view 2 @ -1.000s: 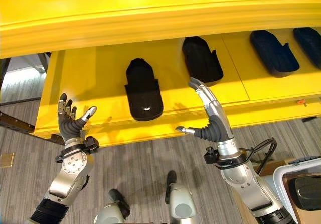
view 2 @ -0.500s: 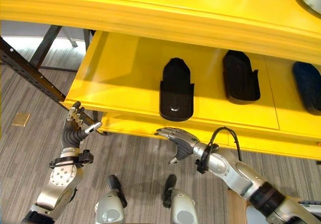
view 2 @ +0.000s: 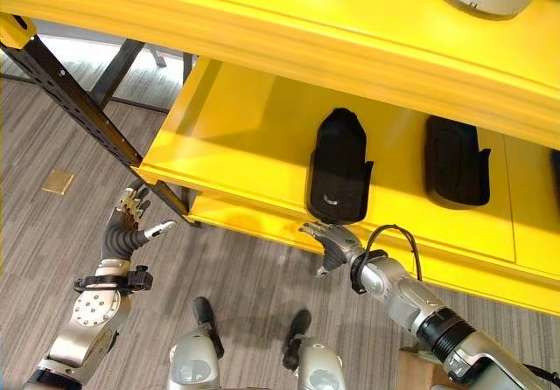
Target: Move parts from the plastic box to the shelf.
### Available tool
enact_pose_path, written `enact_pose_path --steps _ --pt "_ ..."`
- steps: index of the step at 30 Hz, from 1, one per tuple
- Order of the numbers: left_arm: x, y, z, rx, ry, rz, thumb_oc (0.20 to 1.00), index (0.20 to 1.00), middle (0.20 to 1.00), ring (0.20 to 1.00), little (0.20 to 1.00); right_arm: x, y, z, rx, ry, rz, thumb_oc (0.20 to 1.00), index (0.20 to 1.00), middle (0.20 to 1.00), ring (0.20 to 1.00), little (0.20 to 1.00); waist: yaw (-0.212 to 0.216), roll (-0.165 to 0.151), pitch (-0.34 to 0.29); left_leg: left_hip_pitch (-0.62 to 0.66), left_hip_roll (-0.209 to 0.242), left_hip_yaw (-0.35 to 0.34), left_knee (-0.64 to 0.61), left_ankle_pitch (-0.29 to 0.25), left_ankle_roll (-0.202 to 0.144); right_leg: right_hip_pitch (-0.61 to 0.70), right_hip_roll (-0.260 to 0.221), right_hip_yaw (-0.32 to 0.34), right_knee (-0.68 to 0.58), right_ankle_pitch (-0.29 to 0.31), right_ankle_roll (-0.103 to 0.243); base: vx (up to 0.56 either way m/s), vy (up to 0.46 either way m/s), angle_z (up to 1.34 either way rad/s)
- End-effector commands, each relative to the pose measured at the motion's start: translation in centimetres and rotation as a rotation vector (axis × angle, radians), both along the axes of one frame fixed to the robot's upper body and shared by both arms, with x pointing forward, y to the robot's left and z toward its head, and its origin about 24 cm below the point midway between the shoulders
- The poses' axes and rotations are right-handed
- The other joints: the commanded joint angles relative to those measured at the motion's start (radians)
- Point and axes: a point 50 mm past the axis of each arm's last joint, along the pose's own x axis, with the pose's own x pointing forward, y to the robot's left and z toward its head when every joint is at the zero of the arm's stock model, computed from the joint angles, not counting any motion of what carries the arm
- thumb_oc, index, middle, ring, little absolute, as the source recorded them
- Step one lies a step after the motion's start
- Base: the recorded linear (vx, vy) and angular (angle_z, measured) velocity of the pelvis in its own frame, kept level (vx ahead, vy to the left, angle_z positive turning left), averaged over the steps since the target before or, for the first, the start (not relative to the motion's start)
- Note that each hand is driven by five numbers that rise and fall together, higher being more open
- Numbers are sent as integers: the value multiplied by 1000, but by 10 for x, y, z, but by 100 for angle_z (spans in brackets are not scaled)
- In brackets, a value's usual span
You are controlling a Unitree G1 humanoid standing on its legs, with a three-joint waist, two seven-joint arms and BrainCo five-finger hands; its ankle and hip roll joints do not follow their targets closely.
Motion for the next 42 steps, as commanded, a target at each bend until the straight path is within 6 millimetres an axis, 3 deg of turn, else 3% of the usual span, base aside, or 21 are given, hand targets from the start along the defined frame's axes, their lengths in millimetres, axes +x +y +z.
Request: enact_pose_path --steps 1,9,11,16,20,36,42 --pt "4 1 22 62 -98 -39 1000 1000 1000 1000 1000 18 3 29 -19 -117 -5 1000 1000 1000 1000 1000 -14 -36 11 50 92 38 159 -57 -108 57 -41 -9 -106 -4 80 78 -11 5" --pt "4 2 17 72 -52 -55 1000 1000 1000 1000 1000 22 -13 29 -76 -103 -41 1000 1000 1000 1000 1000 -19 -35 1 73 93 47 155 -57 -108 61 -46 -10 -94 -1 80 42 -1 4" --pt "5 2 17 75 -43 -62 1000 1000 1000 1000 1000 26 -15 35 -99 -117 -33 1000 1000 1000 1000 1000 -19 -35 0 77 91 47 155 -60 -106 61 -46 -9 -90 -2 80 43 -9 1" --pt "6 3 18 84 -34 -80 1000 1000 1000 1000 1000 39 -15 73 -125 -193 5 1000 1000 1000 1000 1000 -18 -42 0 84 87 45 155 -66 -105 56 -46 -8 -81 -1 79 0 0 0" --pt "5 2 15 81 -18 -84 1000 1000 1000 1000 1000 41 -16 86 -135 -192 17 1000 1000 1000 1000 1000 -18 -46 -7 92 80 46 151 -78 -99 56 -48 -7 -74 -2 80 30 3 1" --pt "3 2 9 71 20 -103 1000 1000 1000 1000 1000 53 -29 107 -214 -64 -33 1000 1000 1000 1000 1000 -6 -49 -26 110 71 48 147 -87 -93 65 -53 -17 -57 -9 75 10 3 0" --pt "3 2 8 66 29 -93 1000 1000 1000 1000 1000 48 -29 96 -246 26 -11 1000 1000 1000 1000 1000 -10 -49 -26 112 67 50 141 -92 -87 63 -58 -18 -47 -12 74 3 4 -1"
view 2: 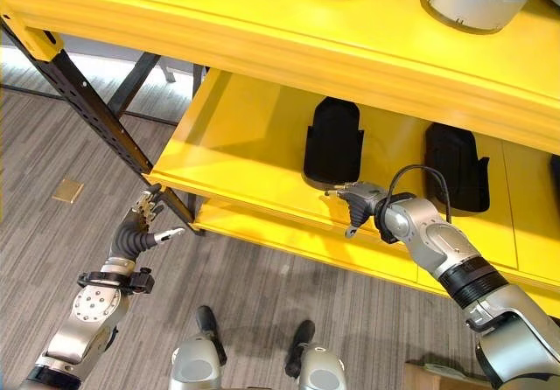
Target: Move parts from the plastic box to the shelf.
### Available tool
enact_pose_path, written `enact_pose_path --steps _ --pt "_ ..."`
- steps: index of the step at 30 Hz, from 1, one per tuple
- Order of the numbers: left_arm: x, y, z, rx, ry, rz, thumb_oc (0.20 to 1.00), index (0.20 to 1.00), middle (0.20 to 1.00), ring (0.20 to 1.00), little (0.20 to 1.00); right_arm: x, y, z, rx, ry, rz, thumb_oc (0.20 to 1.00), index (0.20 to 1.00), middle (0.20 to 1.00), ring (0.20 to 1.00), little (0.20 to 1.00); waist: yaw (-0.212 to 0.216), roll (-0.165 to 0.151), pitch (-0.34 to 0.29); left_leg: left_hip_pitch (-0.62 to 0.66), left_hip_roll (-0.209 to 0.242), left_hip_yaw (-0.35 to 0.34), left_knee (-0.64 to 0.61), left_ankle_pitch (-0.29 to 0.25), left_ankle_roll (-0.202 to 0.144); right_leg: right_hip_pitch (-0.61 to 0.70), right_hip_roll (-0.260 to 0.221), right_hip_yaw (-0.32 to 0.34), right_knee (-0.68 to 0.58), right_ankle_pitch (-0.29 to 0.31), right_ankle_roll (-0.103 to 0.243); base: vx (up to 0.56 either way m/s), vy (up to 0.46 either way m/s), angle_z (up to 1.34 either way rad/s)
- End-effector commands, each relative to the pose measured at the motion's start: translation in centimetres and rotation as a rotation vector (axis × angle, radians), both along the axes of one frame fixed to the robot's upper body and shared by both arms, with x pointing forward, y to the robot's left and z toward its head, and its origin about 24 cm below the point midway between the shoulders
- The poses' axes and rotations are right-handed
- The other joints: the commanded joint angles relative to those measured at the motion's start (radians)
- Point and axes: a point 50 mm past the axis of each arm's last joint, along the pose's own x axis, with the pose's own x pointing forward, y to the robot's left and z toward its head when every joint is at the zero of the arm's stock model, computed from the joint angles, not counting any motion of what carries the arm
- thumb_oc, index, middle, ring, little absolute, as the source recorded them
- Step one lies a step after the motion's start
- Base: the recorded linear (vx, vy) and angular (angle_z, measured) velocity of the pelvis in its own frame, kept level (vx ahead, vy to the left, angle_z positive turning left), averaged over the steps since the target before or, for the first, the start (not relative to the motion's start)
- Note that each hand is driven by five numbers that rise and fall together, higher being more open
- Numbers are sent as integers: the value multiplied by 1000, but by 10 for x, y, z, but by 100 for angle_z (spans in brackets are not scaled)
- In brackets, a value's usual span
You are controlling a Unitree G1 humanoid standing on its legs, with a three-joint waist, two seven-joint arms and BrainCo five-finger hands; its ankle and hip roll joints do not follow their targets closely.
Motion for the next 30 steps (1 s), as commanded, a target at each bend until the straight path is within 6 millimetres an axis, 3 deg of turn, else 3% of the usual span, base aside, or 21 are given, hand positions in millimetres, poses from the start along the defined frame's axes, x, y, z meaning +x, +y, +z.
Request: enact_pose_path --steps 1,19,30 --pt "-1 3 14 -2 -76 6 1000 1000 1000 1000 1000 0 1 13 0 -12 18 1000 1000 1000 1000 1000 -7 -45 -26 45 84 38 146 -86 -98 -6 -40 -8 -49 -13 68 0 0 0" --pt "1 -1 15 -13 -80 7 1000 1000 1000 1000 1000 4 -2 8 204 -29 -79 1000 1000 1000 1000 1000 -17 -34 -31 46 67 33 140 -106 -82 -12 -50 -4 -36 -16 68 0 0 0" --pt "2 -4 12 -30 -62 -15 1000 1000 1000 1000 1000 15 -2 21 259 -60 -98 1000 1000 1000 1000 1000 -9 -27 -41 51 58 25 145 -115 -75 -3 -47 -4 -24 -30 60 9 1 0"
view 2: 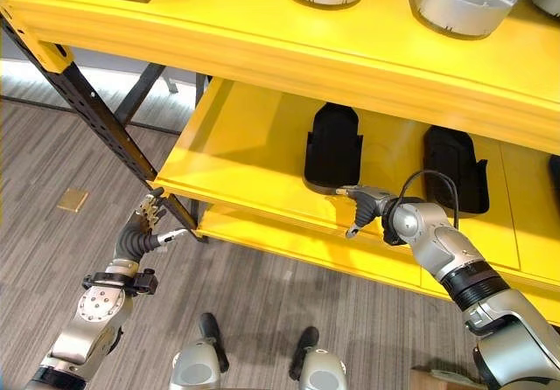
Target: Move parts from the plastic box to the shelf.
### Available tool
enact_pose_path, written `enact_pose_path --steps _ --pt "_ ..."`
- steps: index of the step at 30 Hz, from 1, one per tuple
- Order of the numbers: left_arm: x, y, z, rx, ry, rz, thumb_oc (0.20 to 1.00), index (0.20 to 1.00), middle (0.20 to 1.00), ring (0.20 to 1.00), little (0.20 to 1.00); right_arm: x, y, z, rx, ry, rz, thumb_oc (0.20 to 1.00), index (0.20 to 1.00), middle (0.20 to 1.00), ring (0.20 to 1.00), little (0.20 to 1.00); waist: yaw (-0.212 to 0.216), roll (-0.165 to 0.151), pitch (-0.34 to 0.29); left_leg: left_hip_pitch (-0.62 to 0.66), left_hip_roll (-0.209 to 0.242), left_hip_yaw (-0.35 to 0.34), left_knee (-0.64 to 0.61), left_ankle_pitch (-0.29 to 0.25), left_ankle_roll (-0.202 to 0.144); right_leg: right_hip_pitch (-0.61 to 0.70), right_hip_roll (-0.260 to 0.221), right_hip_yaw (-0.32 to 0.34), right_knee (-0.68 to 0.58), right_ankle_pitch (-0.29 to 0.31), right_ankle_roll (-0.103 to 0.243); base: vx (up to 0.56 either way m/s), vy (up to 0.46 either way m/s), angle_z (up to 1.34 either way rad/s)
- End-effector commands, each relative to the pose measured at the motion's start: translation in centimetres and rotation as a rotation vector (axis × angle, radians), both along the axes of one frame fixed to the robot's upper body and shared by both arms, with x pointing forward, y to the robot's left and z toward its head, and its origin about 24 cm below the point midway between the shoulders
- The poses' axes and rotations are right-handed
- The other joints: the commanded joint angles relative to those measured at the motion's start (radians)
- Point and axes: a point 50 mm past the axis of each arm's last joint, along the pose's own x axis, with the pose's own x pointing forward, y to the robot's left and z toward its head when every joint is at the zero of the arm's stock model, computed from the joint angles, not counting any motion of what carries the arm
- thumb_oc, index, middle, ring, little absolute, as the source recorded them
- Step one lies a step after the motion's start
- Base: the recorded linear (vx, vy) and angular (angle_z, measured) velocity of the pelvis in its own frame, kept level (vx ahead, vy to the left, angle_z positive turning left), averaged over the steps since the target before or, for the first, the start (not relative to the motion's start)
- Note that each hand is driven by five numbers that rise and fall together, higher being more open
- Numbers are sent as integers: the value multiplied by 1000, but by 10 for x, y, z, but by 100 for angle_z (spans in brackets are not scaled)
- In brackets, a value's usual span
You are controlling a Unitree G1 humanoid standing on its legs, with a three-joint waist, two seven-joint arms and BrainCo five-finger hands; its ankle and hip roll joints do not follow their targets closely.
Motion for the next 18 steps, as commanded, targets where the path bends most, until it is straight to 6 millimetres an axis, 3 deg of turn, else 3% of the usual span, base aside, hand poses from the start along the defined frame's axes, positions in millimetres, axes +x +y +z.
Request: enact_pose_path --steps 1,18 --pt "2 0 16 -6 -79 -30 1000 1000 1000 1000 1000 15 12 26 66 -80 16 1000 1000 1000 1000 1000 11 -34 -6 46 83 28 143 -107 -89 2 -17 -7 -62 -14 46 0 0 0" --pt "4 -1 12 -43 -49 1 1000 1000 1000 1000 1000 21 17 30 47 -89 17 1000 1000 1000 1000 1000 14 -32 -8 46 84 25 141 -100 -90 5 -22 -16 -56 -14 46 0 0 0"
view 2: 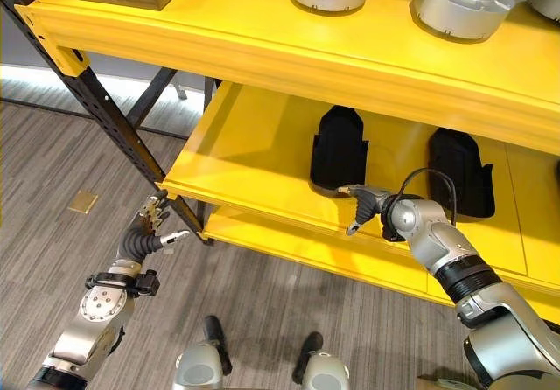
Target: Move parts from the plastic box to the shelf.
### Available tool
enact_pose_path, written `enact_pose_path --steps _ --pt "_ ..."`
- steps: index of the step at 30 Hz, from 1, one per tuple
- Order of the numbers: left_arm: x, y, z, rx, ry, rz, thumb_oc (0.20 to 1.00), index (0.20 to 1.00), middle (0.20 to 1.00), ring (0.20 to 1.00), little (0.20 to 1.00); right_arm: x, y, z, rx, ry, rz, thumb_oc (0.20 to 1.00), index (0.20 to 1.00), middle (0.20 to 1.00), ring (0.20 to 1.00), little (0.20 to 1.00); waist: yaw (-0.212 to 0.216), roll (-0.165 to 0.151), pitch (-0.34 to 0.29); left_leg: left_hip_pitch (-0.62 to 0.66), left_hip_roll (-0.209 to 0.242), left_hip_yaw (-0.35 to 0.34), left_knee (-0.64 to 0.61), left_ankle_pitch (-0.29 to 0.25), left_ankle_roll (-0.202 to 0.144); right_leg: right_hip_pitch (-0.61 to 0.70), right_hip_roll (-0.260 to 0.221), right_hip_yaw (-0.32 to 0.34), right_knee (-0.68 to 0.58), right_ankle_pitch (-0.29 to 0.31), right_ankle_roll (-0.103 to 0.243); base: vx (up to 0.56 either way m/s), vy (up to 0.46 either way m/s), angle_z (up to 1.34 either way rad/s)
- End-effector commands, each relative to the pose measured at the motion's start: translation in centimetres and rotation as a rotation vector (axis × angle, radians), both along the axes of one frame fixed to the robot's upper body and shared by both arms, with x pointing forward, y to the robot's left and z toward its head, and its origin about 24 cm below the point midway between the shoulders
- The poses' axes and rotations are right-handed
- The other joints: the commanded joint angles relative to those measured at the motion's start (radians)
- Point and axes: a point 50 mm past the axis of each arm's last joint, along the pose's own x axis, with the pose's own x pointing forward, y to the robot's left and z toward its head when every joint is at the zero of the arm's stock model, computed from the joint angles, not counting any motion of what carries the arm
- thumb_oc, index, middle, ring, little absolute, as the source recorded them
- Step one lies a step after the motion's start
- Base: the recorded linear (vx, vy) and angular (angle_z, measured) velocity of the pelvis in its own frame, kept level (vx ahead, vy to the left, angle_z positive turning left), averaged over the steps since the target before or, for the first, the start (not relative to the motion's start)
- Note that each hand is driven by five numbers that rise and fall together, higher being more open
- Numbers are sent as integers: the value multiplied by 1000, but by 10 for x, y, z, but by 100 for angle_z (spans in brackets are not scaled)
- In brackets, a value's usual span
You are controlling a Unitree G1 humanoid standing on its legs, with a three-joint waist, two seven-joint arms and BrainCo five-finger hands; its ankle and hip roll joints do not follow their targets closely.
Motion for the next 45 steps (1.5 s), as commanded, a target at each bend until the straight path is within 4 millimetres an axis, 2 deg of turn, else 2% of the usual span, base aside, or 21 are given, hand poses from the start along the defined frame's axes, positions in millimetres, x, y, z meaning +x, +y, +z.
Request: enact_pose_path --steps 1,6,13,16,21,23,25,26,27,29,30,34,39,41,45 --pt "5 0 15 -26 -75 10 1000 1000 1000 1000 1000 12 22 32 33 -115 60 1000 1000 1000 1000 1000 0 -46 0 49 85 34 139 -104 -91 6 -19 -10 -67 -7 48 0 0 0" --pt "6 0 14 -24 -60 1 1000 1000 1000 1000 1000 14 20 30 56 -126 24 1000 1000 1000 1000 1000 4 -45 -3 54 87 36 138 -105 -89 9 -22 -13 -66 -6 46 0 0 0" --pt "6 -3 14 -33 -62 -15 1000 1000 1000 1000 1000 21 13 40 80 -227 -18 1000 1000 1000 1000 1000 7 -39 -3 54 83 32 136 -108 -87 7 -23 -16 -57 -11 45 -2 11 2" --pt "4 -3 16 -38 -71 -6 1000 1000 1000 1000 1000 16 7 44 101 -315 -65 1000 1000 1000 1000 1000 -12 -38 -4 56 74 35 128 -114 -82 3 -21 -6 -61 -8 50 -23 54 3" --pt "2 -3 16 -50 -80 24 1000 1000 1000 1000 1000 3 5 36 123 -393 -124 1000 1000 1000 1000 1000 -37 -37 -4 58 64 40 120 -123 -75 -1 -16 11 -66 -6 53 -24 42 -3" --pt "0 -2 15 -66 -91 49 1000 1000 1000 1000 1000 -7 4 32 195 -467 -159 1000 1000 1000 1000 1000 -54 -36 -5 61 59 44 116 -128 -68 -1 -12 25 -68 -7 53 -29 86 -11" --pt "-3 -4 14 -116 -102 57 1000 1000 1000 1000 1000 -25 10 40 358 -602 -111 1000 1000 1000 1000 1000 -81 -33 -12 62 55 48 117 -123 -64 3 -2 43 -71 -13 50 -10 135 -17" --pt "-5 -5 14 -123 -117 78 1000 1000 1000 1000 1000 -36 12 46 421 -687 -93 1000 1000 1000 1000 1000 -92 -32 -16 62 52 53 117 -126 -61 6 0 48 -73 -14 51 -21 150 -24" --pt "-7 -4 14 -149 -140 137 1000 1000 1000 1000 1000 -62 15 50 512 -801 -63 1000 1000 1000 1000 1000 -115 -32 -27 67 44 62 110 -138 -55 7 -1 59 -80 -9 60 -41 131 -31" --pt "-9 -5 14 -158 -158 163 1000 1000 1000 1000 1000 -75 17 50 544 -830 -51 1000 1000 1000 1000 1000 -122 -33 -36 69 39 69 106 -143 -52 8 0 65 -86 -6 64 -43 96 -20" --pt "-13 -5 14 -169 -182 210 1000 1000 1000 1000 1000 -88 22 49 600 -861 -46 1000 1000 1000 1000 1000 -137 -36 -42 69 35 77 108 -150 -46 14 4 74 -93 -7 64 -53 93 -21" --pt "-22 -1 13 -174 -200 260 1000 1000 1000 1000 1000 -104 27 44 698 -836 8 1000 1000 1000 1000 1000 -148 -43 -55 67 27 88 112 -160 -37 25 8 84 -101 -14 66 -73 83 -15" --pt "-30 6 15 -178 -223 276 1000 1000 1000 1000 1000 -122 35 48 845 -826 130 1000 1000 1000 1000 1000 -143 -49 -69 70 10 85 101 -161 -30 46 14 88 -114 -15 69 -104 100 2" --pt "-32 7 16 -183 -231 272 1000 1000 1000 1000 1000 -126 40 48 881 -814 191 1000 1000 1000 1000 1000 -137 -50 -77 70 1 79 91 -159 -27 53 14 88 -118 -15 73 -101 142 5" --pt "-34 7 15 -174 -233 229 1000 1000 1000 1000 1000 -127 42 40 935 -745 201 1000 1000 1000 1000 1000 -125 -50 -93 77 -17 69 66 -152 -24 67 9 87 -137 -3 82 -88 152 7"
